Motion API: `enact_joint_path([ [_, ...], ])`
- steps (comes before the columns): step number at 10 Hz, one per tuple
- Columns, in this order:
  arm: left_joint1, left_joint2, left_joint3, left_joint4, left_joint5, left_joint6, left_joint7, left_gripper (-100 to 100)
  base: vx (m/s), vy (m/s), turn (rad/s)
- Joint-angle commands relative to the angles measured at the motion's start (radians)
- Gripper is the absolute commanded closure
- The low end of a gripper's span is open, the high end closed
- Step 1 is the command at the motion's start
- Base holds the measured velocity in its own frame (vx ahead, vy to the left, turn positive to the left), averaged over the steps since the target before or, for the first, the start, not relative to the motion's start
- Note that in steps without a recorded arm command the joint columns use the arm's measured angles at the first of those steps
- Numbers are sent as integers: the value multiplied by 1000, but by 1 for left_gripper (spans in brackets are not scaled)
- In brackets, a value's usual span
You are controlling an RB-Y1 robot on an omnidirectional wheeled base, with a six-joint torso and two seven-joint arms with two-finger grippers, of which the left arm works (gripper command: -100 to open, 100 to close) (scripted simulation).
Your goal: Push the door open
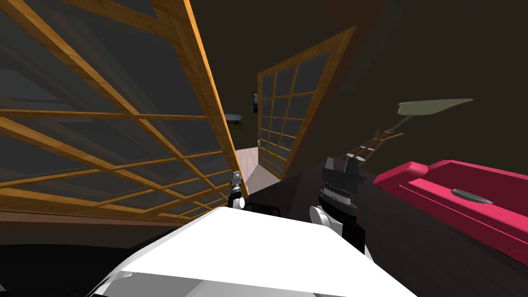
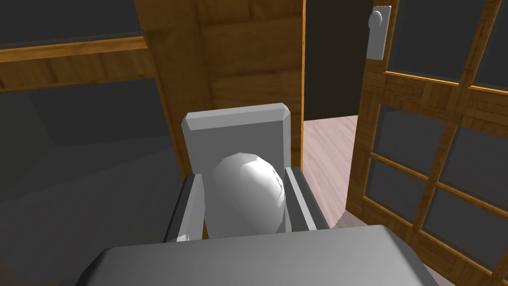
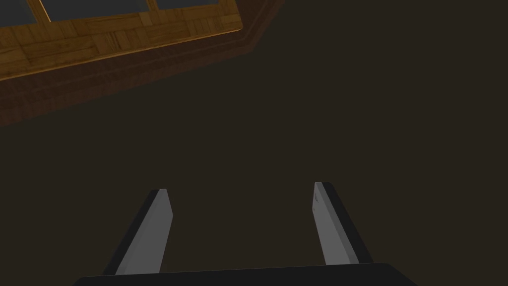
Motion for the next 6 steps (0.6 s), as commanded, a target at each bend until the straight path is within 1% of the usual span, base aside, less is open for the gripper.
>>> enact_joint_path([
  [1,2,1,2,0,1,-3,0,100,-12,-7,3],
  [3,2,1,2,0,1,-3,0,100,0,0,0],
  [4,-2,12,13,3,10,-3,-6,100,90,7,12],
  [6,-4,19,24,5,17,-7,-11,100,139,25,19],
])
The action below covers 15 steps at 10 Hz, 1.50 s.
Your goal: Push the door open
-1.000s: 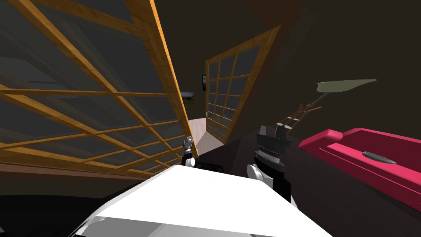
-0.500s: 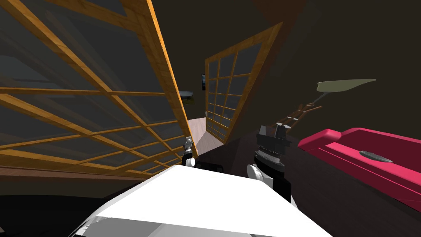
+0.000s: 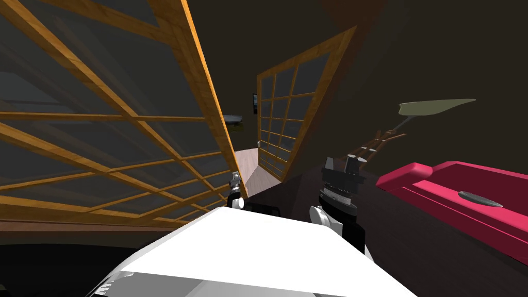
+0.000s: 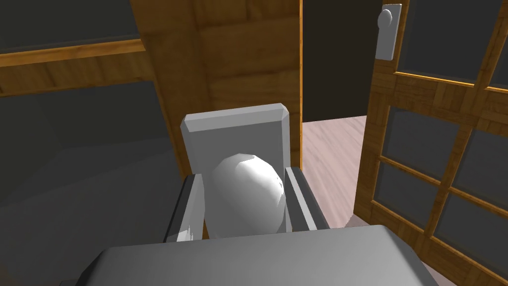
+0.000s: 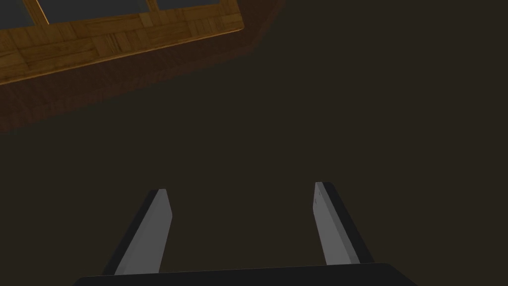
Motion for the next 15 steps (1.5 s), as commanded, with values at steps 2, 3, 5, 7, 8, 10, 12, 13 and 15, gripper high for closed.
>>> enact_joint_path([
  [2,6,17,26,-31,15,-3,-18,100,136,24,17],
  [3,5,19,31,-30,18,-4,-20,100,168,27,31],
  [5,0,27,51,-27,32,-11,-28,100,158,66,30],
  [7,-5,32,74,-23,48,-19,-38,100,215,72,44],
  [8,-8,33,86,-21,57,-23,-43,100,201,66,66],
  [10,-10,33,98,-20,65,-27,-48,100,138,28,29],
  [12,-15,32,117,-17,78,-34,-56,100,147,45,34],
  [13,-17,29,130,-15,87,-38,-62,100,148,44,39],
  [15,-22,23,148,-12,100,-44,-70,100,147,47,42],
])
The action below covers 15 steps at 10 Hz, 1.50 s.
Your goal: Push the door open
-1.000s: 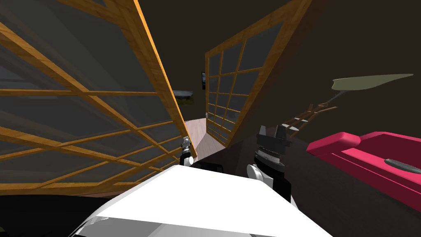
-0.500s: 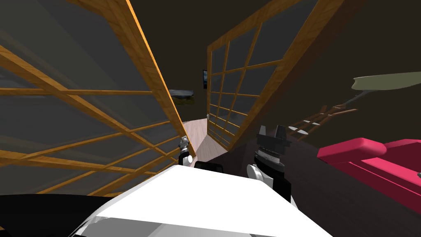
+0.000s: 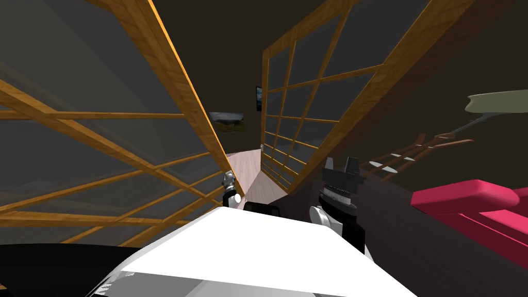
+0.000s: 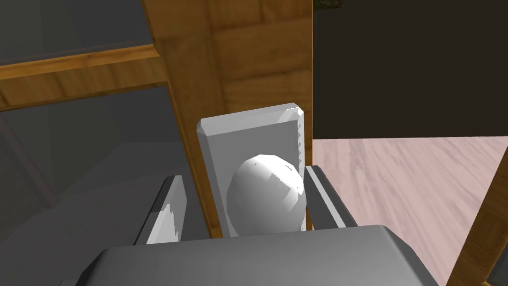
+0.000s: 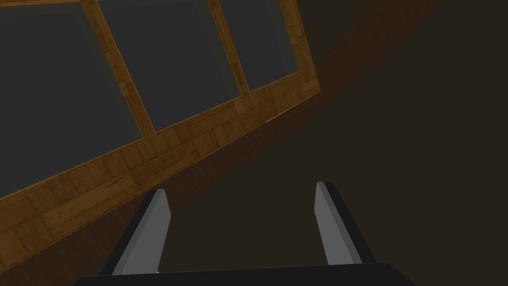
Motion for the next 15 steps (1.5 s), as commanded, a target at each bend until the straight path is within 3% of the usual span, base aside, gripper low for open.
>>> enact_joint_path([
  [1,-13,13,20,28,7,-34,7,100,131,56,45],
  [6,-22,-10,61,34,36,-48,-10,100,145,38,36],
  [11,-34,-68,115,42,73,-66,-32,100,190,43,69],
  [12,-30,-67,104,36,67,-56,-34,100,86,27,18],
  [13,-46,-34,131,53,101,-90,-50,100,93,82,-109],
  [15,-62,-20,156,69,132,-120,-65,100,162,155,-104],
])
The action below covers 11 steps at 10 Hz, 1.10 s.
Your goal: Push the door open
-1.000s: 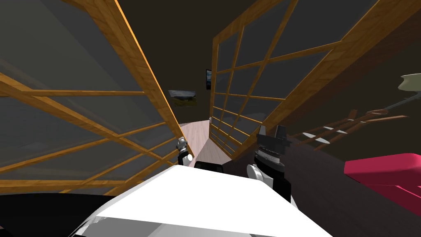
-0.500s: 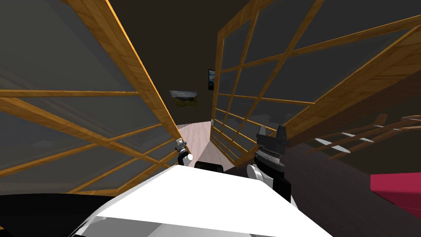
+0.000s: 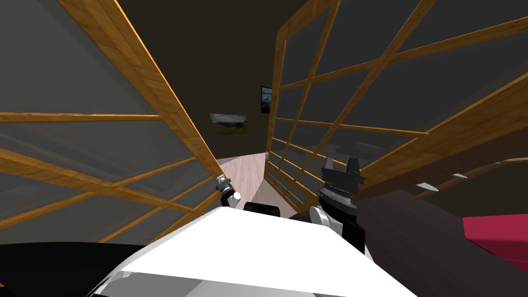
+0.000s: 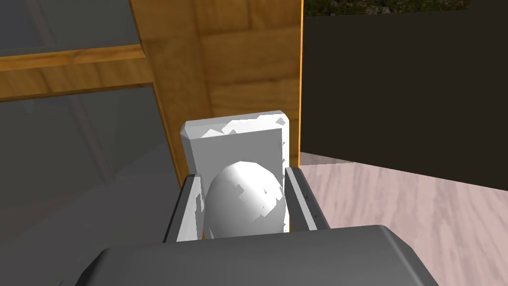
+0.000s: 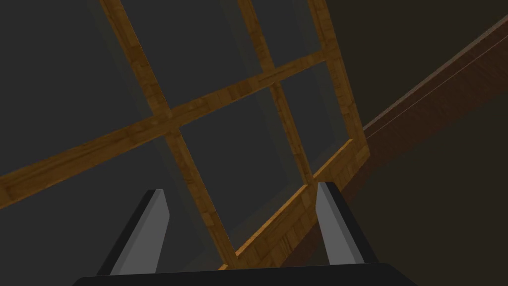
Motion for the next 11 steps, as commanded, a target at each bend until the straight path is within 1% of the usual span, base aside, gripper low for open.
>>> enact_joint_path([
  [1,-22,26,17,23,12,-32,3,100,123,128,-26],
  [2,-22,26,17,23,12,-32,3,100,47,59,11],
  [3,-27,29,26,29,23,-43,-3,100,34,47,-32],
  [4,-39,27,45,42,47,-66,-14,100,77,98,-93],
  [6,-50,19,63,54,71,-89,-25,100,108,112,-66],
  [7,-55,12,71,60,82,-99,-30,100,97,108,-33],
  [8,-65,-4,87,70,102,-118,-39,100,116,159,-64],
  [9,-69,-13,93,75,110,-126,-43,100,117,130,-37],
  [10,-75,-29,103,82,123,-138,-49,100,104,112,-28],
  [11,-72,-21,95,80,114,-127,-44,100,45,54,-9],
])
